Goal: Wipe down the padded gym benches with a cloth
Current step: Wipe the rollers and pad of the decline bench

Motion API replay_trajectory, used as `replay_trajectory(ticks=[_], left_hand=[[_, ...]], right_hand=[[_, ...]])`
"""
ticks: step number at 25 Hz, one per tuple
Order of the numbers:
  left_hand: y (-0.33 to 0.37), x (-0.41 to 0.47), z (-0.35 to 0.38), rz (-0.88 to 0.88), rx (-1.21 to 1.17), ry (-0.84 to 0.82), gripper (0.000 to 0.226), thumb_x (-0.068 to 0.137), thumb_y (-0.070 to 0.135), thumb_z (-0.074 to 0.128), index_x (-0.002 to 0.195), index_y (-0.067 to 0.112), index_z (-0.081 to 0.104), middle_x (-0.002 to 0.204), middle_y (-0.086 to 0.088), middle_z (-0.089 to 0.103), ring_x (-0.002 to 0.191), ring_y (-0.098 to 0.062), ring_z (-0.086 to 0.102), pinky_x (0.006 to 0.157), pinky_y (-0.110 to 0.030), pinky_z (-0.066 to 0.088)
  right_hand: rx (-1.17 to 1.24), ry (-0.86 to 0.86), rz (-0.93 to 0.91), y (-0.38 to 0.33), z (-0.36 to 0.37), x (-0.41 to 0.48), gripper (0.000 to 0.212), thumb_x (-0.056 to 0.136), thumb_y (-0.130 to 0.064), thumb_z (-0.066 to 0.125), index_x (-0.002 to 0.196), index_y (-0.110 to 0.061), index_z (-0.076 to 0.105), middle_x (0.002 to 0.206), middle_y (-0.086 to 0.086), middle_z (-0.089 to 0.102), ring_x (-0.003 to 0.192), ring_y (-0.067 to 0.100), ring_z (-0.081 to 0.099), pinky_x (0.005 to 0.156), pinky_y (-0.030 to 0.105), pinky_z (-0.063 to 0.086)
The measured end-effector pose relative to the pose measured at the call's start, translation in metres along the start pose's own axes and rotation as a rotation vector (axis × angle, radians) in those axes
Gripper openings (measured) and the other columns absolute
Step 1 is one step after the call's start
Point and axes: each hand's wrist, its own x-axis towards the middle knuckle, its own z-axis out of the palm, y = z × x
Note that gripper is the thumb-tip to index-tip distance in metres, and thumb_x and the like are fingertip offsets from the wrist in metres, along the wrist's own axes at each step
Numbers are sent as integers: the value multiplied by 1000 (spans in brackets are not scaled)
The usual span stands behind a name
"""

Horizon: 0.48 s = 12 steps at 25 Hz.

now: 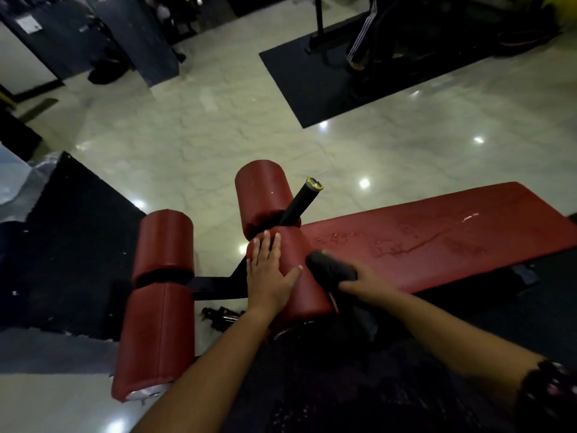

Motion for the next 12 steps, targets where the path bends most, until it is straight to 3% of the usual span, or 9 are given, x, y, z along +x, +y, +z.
replay_trajectory(ticks=[3,5,7,9,12], left_hand=[[2,-2,0,-15,15,2,91,77,62,35,157,28,11,165,7,0,151,-12,-9,123,-43,3],[4,-1,0,-22,9,19,94,72,68,27,157,30,11,165,8,1,151,-11,-9,123,-43,4],[4,0,0,-30,17,14,98,68,70,21,157,31,11,165,9,0,151,-11,-10,123,-43,4],[4,-1,1,-28,18,11,94,71,69,25,157,32,10,165,9,-2,150,-11,-11,123,-44,3],[2,0,1,-21,9,3,93,72,67,24,157,32,8,165,10,-4,150,-11,-13,123,-45,2]], right_hand=[[-43,-180,1,10,-6,-26,49,74,2,60,112,-29,56,86,-22,61,69,-9,56,64,7,41],[-202,-297,29,11,-34,-28,52,75,2,60,101,-44,59,86,-20,68,74,1,62,65,21,48],[-451,-143,76,13,-53,-5,55,78,-6,66,111,-49,59,97,1,68,81,22,66,69,33,52],[-597,40,114,11,-50,27,61,82,-17,70,137,-36,51,106,14,66,89,30,65,73,33,52],[-703,23,19,-10,-14,70,72,85,-28,68,149,-36,35,128,14,57,109,31,58,81,31,45]])
